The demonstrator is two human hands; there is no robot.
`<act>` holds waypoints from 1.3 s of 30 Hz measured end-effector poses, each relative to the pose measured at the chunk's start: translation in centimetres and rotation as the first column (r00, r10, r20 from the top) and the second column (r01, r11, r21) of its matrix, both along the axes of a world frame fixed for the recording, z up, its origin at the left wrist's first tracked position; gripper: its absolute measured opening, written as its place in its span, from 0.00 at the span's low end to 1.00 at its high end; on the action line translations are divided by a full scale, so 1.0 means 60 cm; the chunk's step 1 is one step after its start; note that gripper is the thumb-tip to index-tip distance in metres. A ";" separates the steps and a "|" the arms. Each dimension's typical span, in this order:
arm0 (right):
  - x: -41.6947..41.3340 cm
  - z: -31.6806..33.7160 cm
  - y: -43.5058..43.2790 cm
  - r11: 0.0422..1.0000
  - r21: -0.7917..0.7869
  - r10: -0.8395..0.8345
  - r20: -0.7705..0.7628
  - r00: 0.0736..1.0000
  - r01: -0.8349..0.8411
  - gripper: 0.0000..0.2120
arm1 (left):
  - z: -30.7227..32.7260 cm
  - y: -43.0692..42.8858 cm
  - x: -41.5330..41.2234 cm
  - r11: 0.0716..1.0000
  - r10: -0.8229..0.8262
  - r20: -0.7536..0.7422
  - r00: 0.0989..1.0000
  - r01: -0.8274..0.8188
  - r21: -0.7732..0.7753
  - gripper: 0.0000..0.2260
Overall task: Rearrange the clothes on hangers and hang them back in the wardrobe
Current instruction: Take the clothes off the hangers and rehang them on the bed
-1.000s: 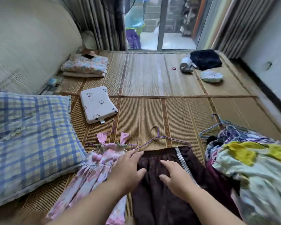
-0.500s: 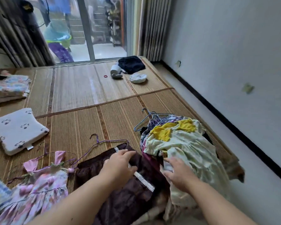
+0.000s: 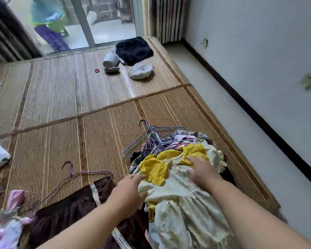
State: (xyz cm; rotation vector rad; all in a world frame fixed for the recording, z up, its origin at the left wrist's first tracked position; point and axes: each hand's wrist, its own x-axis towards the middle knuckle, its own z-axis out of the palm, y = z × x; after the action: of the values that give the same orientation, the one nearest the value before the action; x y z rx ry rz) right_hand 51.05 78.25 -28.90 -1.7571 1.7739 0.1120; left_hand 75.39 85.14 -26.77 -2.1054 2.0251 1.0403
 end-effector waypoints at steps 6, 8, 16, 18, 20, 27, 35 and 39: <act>-0.036 -0.120 -0.125 0.993 0.065 0.106 -0.069 0.992 -0.102 0.22 | -0.100 -0.109 -0.035 0.999 -0.035 0.072 0.997 0.032 0.035 0.26; -0.046 -0.154 -0.159 0.992 0.037 0.124 -0.129 0.984 -0.120 0.22 | -0.139 -0.131 -0.044 0.998 -0.030 0.085 0.996 0.024 0.066 0.27; -0.035 -0.204 -0.221 0.985 -0.003 0.164 -0.326 0.931 -0.175 0.13 | -0.235 -0.151 -0.053 0.985 -0.018 0.129 0.991 -0.005 0.171 0.30; -0.030 -0.194 -0.215 0.963 -0.037 0.229 -0.405 0.885 -0.266 0.12 | -0.232 -0.147 -0.050 0.988 0.013 0.134 0.991 -0.034 0.154 0.31; -0.036 -0.183 -0.199 0.954 -0.099 0.235 -0.338 0.911 -0.283 0.12 | -0.218 -0.145 -0.047 0.992 0.059 0.155 0.986 -0.075 0.105 0.33; -0.086 -0.069 -0.100 0.970 -0.156 0.216 0.212 0.953 -0.185 0.20 | -0.130 -0.142 -0.017 0.990 0.139 0.100 0.985 -0.140 -0.004 0.30; -0.022 0.100 0.033 0.977 -0.206 0.126 0.320 0.939 -0.061 0.19 | 0.028 -0.009 0.059 0.995 0.094 -0.059 0.994 -0.095 -0.014 0.08; 0.078 0.172 0.111 0.963 -0.254 0.166 0.276 0.947 -0.095 0.21 | 0.090 0.127 0.160 0.955 0.264 -0.252 0.931 -0.290 -0.070 0.08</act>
State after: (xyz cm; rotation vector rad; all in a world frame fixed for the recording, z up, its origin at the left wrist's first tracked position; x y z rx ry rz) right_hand 55.74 84.94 -18.58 -1.9438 1.5022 -0.3066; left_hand 84.98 92.78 -21.34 -2.4886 1.9565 1.3129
